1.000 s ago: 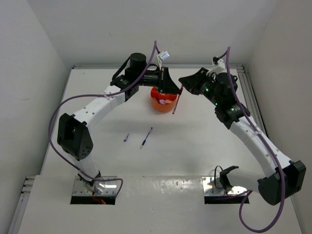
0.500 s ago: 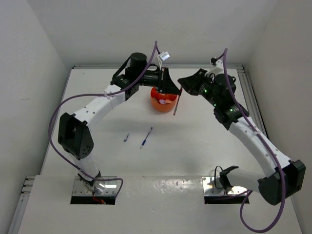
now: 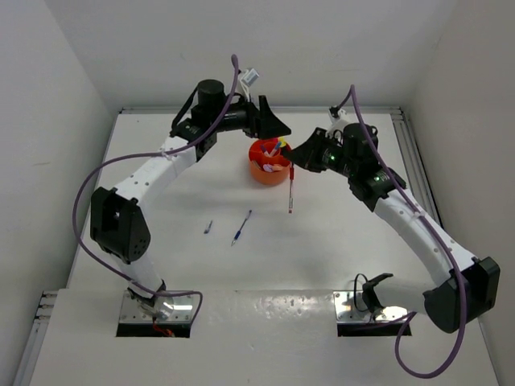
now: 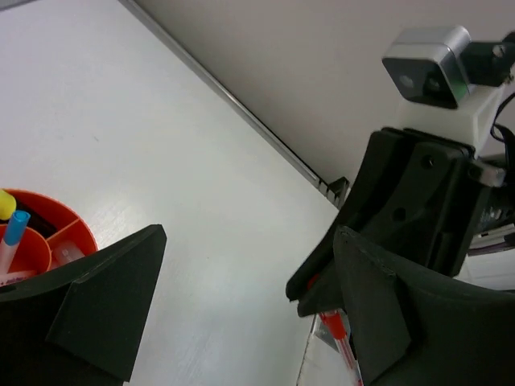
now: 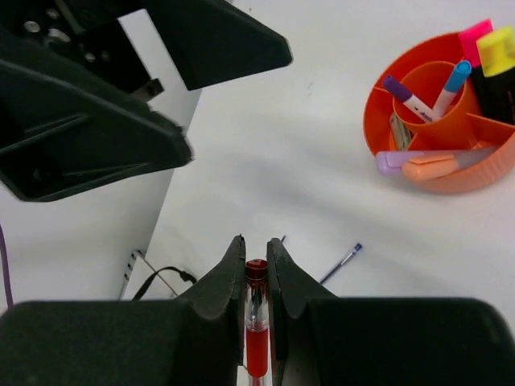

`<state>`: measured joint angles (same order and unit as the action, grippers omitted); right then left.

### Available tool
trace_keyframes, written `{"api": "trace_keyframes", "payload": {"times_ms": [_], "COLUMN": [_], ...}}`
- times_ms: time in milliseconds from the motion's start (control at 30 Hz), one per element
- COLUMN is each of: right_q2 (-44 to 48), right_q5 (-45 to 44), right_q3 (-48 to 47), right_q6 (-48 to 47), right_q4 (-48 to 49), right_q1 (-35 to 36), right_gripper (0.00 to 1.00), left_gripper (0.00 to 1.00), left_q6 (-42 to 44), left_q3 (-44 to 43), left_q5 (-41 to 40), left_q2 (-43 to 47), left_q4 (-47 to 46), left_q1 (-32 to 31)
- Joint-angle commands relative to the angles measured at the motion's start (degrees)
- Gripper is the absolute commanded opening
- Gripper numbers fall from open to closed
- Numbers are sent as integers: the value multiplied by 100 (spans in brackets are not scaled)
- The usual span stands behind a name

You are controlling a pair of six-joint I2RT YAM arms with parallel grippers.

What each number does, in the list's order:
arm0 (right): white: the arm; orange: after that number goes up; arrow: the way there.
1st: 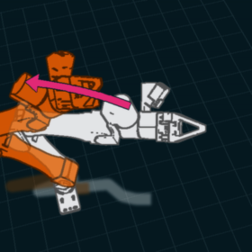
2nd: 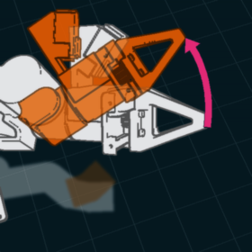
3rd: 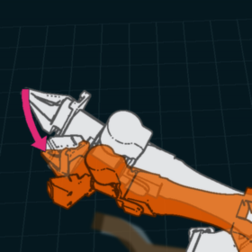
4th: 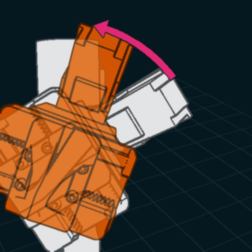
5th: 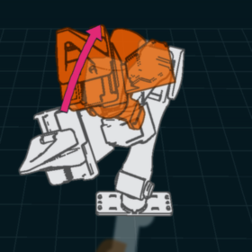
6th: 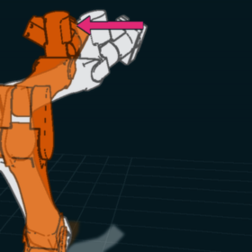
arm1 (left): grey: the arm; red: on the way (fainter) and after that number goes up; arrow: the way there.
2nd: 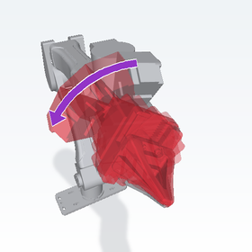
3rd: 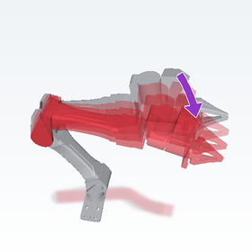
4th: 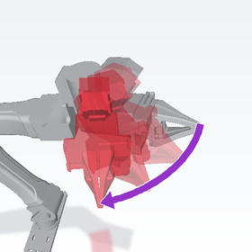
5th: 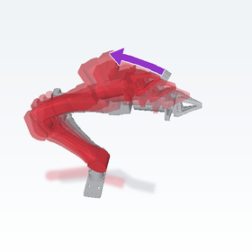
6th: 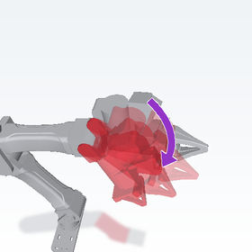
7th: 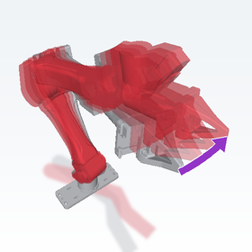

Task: Sort the stationery into containers
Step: Close the pen cap on the pen.

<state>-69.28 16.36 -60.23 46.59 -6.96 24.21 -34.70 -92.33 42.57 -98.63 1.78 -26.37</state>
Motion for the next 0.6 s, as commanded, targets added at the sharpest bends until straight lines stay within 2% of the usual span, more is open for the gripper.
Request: {"api": "trace_keyframes", "payload": {"times_ms": [0, 267, 567], "right_q2": [-24, -218, -437], "right_q5": [219, -9, -388], "right_q3": [-279, -683, -1114], "right_q6": [78, 149, 131], "right_q4": [19, 432, 512], "right_q1": [-118, -416, -496], "right_gripper": [0, 0, 0], "left_gripper": [92, 83, 81], "left_q6": [139, -687, -968], "left_q3": [293, 1885, 1807], "left_q5": [-47, 481, 595], "left_q2": [467, 1126, 942], "left_q4": [-345, -1610, -2076], "left_q1": [-52, -236, -527]}}
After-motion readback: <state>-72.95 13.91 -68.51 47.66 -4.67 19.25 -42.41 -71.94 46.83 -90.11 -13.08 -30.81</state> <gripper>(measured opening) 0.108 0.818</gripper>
